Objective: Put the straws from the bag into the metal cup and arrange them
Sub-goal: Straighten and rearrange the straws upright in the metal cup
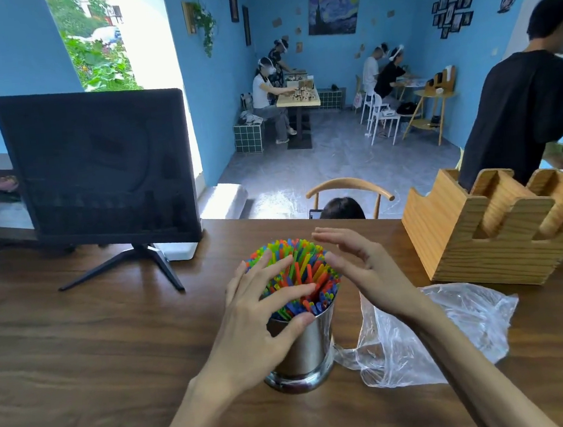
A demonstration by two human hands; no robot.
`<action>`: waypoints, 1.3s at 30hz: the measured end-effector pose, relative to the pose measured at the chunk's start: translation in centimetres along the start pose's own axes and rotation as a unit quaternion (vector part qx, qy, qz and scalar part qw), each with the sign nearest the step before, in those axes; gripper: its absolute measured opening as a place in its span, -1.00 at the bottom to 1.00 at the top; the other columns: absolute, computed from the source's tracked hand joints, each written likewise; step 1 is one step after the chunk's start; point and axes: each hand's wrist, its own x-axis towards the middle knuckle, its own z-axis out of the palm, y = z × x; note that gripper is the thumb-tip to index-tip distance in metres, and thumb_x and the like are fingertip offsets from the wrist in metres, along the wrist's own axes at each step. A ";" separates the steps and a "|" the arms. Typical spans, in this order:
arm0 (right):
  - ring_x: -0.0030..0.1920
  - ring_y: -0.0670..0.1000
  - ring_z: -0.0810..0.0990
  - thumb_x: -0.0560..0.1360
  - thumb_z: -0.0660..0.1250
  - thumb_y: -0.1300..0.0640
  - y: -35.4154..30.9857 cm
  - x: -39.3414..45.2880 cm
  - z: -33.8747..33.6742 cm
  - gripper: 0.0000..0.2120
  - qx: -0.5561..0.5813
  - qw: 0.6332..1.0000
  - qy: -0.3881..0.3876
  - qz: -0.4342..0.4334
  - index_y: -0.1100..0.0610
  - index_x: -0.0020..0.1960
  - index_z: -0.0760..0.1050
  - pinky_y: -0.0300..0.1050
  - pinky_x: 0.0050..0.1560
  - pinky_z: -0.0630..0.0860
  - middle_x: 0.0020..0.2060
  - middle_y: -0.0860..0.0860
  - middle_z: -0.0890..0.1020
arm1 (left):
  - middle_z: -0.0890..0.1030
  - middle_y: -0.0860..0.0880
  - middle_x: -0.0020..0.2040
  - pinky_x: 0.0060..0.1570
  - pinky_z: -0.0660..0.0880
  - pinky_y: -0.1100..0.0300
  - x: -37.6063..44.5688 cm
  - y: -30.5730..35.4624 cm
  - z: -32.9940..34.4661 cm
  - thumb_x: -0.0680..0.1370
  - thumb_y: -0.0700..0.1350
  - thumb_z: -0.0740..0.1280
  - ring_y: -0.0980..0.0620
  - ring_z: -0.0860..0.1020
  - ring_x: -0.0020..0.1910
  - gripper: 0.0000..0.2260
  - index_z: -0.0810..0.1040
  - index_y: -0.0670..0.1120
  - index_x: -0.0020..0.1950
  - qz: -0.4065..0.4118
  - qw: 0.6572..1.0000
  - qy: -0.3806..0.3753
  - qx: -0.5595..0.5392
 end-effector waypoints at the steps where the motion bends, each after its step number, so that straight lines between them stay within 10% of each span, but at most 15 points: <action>1: 0.35 -0.15 0.54 0.65 0.31 0.07 0.3 -0.3 0.1 -0.66 0.033 0.999 -0.023 0.033 -0.06 0.41 0.52 -0.09 0.36 0.49 0.31 -0.17 0.61 | 0.37 0.19 0.53 0.57 0.06 -0.19 -0.1 -0.1 0.1 0.55 0.16 0.36 0.10 0.15 0.61 -0.70 0.60 0.27 0.29 -0.002 1.000 0.005 -0.010; 5: 0.24 -0.16 0.63 0.69 0.18 0.10 0.4 -1.6 1.5 -0.68 0.142 0.986 -0.009 0.091 0.02 0.41 0.52 -0.34 0.17 0.51 0.20 -0.10 0.69 | 0.26 0.19 0.59 0.60 -0.02 -0.10 0.2 -0.7 0.0 0.57 0.08 0.32 0.09 0.08 0.63 -0.62 0.51 0.23 0.40 -0.015 0.998 0.003 -0.065; 10: 0.19 0.04 0.68 0.70 0.17 0.20 1.0 -2.8 2.4 -0.71 0.185 0.979 0.044 0.077 0.11 0.34 0.56 -0.15 0.21 0.56 0.12 0.05 0.73 | 0.05 0.21 0.65 0.59 -0.10 -0.16 0.9 -1.8 0.3 0.52 -0.07 0.33 0.11 -0.10 0.65 -0.33 0.20 0.33 0.56 -0.054 0.992 -0.012 -0.117; 18: 0.10 -0.20 0.65 0.70 0.16 0.02 0.0 -5.6 3.9 -0.68 0.206 0.971 0.097 0.069 0.06 0.39 0.48 -0.35 0.15 0.48 0.15 -0.09 0.71 | 0.36 0.15 0.54 0.46 0.28 0.12 3.4 -2.1 0.8 0.39 0.39 0.38 0.21 0.30 0.52 -0.33 0.34 0.24 0.46 -0.198 0.878 0.071 -0.430; 23: 0.20 -0.12 0.64 0.57 0.41 0.08 -0.1 -7.5 5.4 -0.59 0.147 0.981 0.115 0.051 -0.05 0.40 0.47 -0.25 0.16 0.51 0.22 -0.14 0.67 | 0.53 0.00 0.41 0.46 0.36 -0.06 5.4 -3.2 1.2 0.42 0.49 0.30 0.09 0.48 0.41 -0.28 0.46 0.07 0.43 -0.206 0.886 0.081 -0.407; 28: 0.20 -0.05 0.63 0.43 0.60 0.09 0.0 -7.4 4.6 -0.47 0.021 0.980 0.200 -0.004 -0.06 0.33 0.51 -0.19 0.09 0.51 0.11 -0.17 0.68 | 0.64 0.00 0.02 0.09 0.51 -0.26 4.0 -2.3 1.0 0.64 0.07 0.23 -0.03 0.59 0.05 -0.83 0.60 0.09 0.05 -0.146 0.884 0.368 -0.248; 34: 0.24 0.07 0.54 0.46 0.51 -0.13 0.5 -6.5 3.8 -0.65 -0.175 0.965 0.149 -0.123 -0.11 0.22 0.65 0.03 0.30 0.37 0.17 -0.16 0.58 | 0.61 0.04 -0.03 -0.02 0.50 0.17 -0.7 0.8 -1.3 0.47 0.06 0.52 -0.01 0.53 -0.01 -0.77 0.74 -0.04 0.03 0.069 0.992 0.107 0.013; 39: 0.19 -0.02 0.60 0.52 0.47 -0.11 0.4 -5.6 4.2 -0.75 -0.142 0.975 0.116 -0.126 -0.09 0.17 0.67 0.22 0.12 0.49 0.11 -0.24 0.62 | 0.62 0.06 0.00 -0.05 0.54 0.12 -0.8 -0.8 -0.9 0.49 0.02 0.55 0.01 0.51 0.03 -0.81 0.76 0.04 0.08 0.077 0.989 0.120 0.026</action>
